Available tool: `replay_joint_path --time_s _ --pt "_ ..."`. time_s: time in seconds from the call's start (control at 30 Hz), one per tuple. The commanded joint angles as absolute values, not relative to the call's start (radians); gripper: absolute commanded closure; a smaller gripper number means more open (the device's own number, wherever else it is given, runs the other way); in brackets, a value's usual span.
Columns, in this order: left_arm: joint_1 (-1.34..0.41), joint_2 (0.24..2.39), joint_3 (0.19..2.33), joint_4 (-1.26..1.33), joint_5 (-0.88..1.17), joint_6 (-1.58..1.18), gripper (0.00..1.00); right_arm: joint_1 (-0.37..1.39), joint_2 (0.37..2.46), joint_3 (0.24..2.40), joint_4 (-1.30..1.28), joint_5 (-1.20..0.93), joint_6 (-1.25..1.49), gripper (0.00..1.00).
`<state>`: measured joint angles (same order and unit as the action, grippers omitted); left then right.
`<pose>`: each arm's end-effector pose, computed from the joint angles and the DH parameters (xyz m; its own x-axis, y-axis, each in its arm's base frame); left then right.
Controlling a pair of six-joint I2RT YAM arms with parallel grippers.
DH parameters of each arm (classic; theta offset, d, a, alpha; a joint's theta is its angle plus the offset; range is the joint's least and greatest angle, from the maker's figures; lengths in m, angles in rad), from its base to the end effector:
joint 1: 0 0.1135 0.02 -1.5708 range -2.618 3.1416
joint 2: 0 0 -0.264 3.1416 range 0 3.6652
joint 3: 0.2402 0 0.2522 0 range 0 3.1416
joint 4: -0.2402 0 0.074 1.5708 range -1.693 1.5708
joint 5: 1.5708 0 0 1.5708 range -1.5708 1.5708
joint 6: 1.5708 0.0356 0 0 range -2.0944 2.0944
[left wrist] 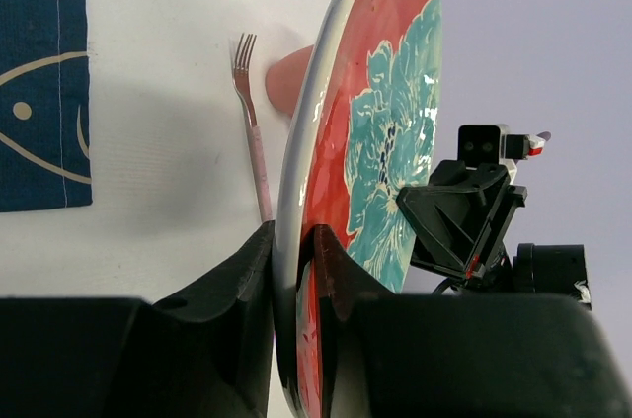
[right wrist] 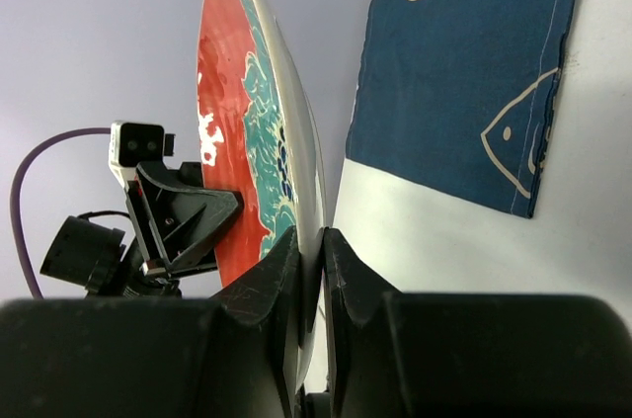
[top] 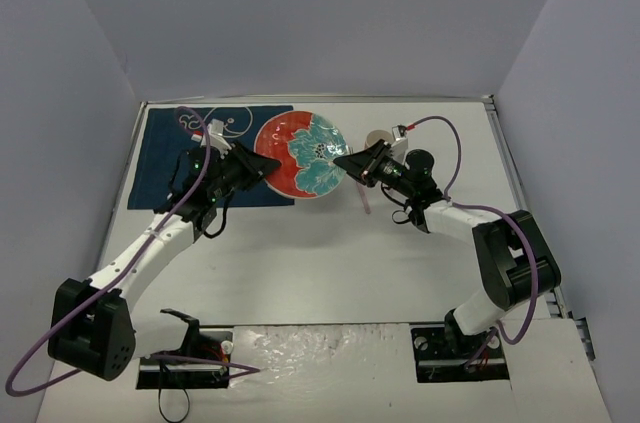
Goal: Set the dinner table for one person
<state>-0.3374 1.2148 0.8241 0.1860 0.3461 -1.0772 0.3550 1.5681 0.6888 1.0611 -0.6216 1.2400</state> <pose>0.2627 -0.1049 0.3013 -0.6411 -0.6530 -0.4032 0.1271 0.4277 -0.8949 0.2956 0.1317 0.2457 -0.7201 0.5531 -0.4190 -0.4265 0.1235 0.8960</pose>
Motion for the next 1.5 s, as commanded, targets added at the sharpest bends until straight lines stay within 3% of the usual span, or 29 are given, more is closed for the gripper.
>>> replay_joint_path --time_s 0.0,0.1,0.3,0.43,0.67,0.97,1.47 --pt "-0.330 1.186 0.825 0.291 0.360 -1.078 1.00 0.362 1.525 0.730 1.321 -0.646 1.275 1.00" --pt "-0.327 1.183 0.816 0.309 0.366 -1.084 1.00 0.362 1.513 0.731 1.269 -0.643 1.247 1.00" --pt "-0.304 1.161 0.804 0.321 0.390 -1.086 1.00 0.362 1.446 0.753 0.957 -0.592 1.030 0.60" --pt "-0.275 1.122 0.797 0.319 0.406 -1.085 1.00 0.362 1.387 0.783 0.736 -0.496 0.836 0.27" --pt "-0.224 1.069 0.787 0.285 0.408 -1.075 1.00 0.347 1.315 0.793 0.510 -0.365 0.674 0.00" --pt "-0.116 1.032 0.740 0.295 0.427 -1.072 1.00 0.330 1.094 0.823 0.231 -0.165 0.485 0.00" --pt "0.091 1.091 0.779 0.377 0.488 -1.092 1.00 0.319 0.831 0.764 0.102 -0.104 0.395 0.00"
